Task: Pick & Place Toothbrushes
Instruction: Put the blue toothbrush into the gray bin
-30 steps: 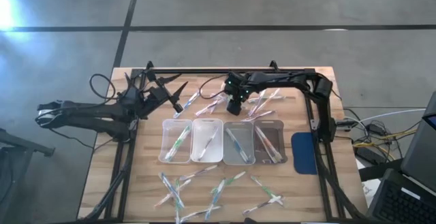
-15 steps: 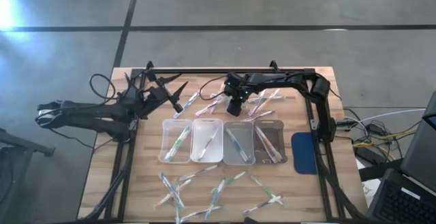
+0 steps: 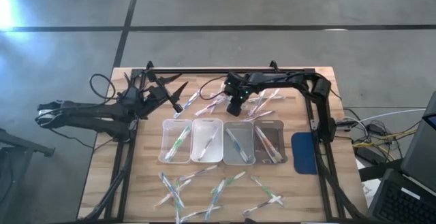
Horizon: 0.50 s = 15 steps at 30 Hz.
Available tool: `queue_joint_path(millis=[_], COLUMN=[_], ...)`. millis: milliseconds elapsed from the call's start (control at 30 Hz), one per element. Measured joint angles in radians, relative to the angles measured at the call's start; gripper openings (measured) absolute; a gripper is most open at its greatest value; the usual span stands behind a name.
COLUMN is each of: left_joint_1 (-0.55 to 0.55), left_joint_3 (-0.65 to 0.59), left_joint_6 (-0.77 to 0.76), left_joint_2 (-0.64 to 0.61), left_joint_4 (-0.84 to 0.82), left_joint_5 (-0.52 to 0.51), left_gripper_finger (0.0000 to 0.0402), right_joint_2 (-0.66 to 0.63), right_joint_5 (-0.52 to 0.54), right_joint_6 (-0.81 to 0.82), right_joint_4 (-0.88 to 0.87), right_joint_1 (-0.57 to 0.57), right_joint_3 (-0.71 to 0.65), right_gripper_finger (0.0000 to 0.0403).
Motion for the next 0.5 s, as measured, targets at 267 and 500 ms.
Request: queue_joint_path(millis=[267, 500], left_joint_1=[0.000, 0.000], left_joint_3=[0.000, 0.000], left_joint_6=[-0.001, -0.001], left_joint_2=[0.000, 0.000], left_joint_4=[-0.001, -0.003], left_joint_5=[0.000, 0.000], left_gripper_finger=[0.0170, 0.0170], right_joint_2=[-0.036, -0.113], right_joint_5=[-0.002, 0.000], right_joint_6=[0.001, 0.021], right_joint_4=[-0.096, -0.138], right_joint_1=[0.000, 0.006], right_joint_3=[0.065, 0.123], right_gripper_finger=[0.0021, 0.0029])
